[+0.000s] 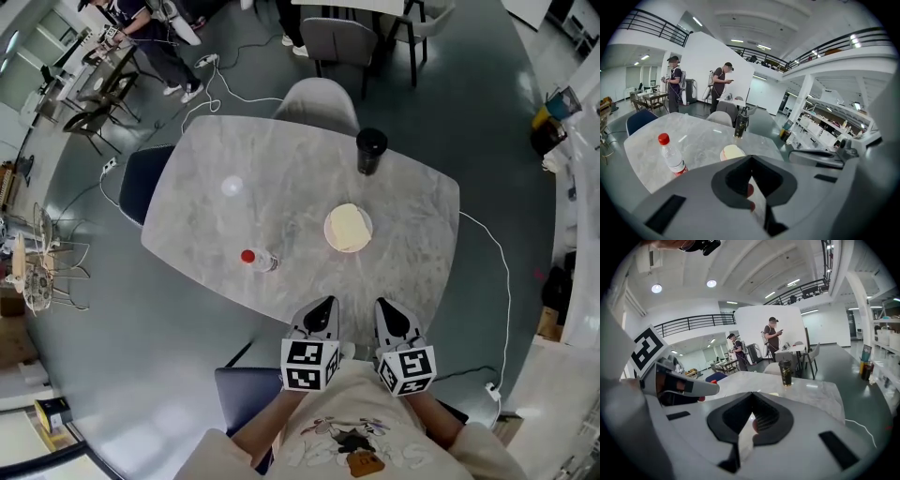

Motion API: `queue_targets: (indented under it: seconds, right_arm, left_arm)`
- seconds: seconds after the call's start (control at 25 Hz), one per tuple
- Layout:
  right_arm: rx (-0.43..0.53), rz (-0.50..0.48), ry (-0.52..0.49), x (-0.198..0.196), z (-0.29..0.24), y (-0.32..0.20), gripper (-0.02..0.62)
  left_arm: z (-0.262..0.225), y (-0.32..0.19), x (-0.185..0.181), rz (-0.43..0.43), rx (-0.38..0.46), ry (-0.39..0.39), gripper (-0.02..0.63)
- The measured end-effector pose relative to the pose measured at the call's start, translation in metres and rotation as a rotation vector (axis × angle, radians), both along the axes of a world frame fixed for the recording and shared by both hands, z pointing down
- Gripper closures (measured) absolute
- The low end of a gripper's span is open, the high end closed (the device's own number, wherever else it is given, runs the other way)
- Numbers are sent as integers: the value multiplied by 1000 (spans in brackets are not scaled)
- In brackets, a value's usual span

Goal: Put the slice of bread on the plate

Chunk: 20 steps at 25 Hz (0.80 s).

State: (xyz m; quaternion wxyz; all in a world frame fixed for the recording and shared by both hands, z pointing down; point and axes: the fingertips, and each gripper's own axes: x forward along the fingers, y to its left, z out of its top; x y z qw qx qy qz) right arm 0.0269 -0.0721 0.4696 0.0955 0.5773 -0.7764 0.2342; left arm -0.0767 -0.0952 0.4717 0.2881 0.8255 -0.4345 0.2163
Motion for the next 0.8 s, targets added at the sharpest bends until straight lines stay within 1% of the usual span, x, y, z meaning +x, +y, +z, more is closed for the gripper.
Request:
queue_targets:
  seconds: [0.16,0.4,0.56,0.68,0.8]
  right_arm:
    - [11,22,9,-4,-5,14,589]
    - [21,84,14,-3,-12,41,589]
    - [51,111,20,0,-25,44,589]
    - [72,109,5,0,-36,48,589]
    - [99,84,14,-8,-49,47,589]
  left_arm:
    - [-11,20,-10,4,16,12,597]
    - [-9,44,-8,36,1,47,597]
    - [-16,49,-4,61,18,64,597]
    - [-23,55,0,70,37,77,597]
    - [-30,53,-4,57,48,91,597]
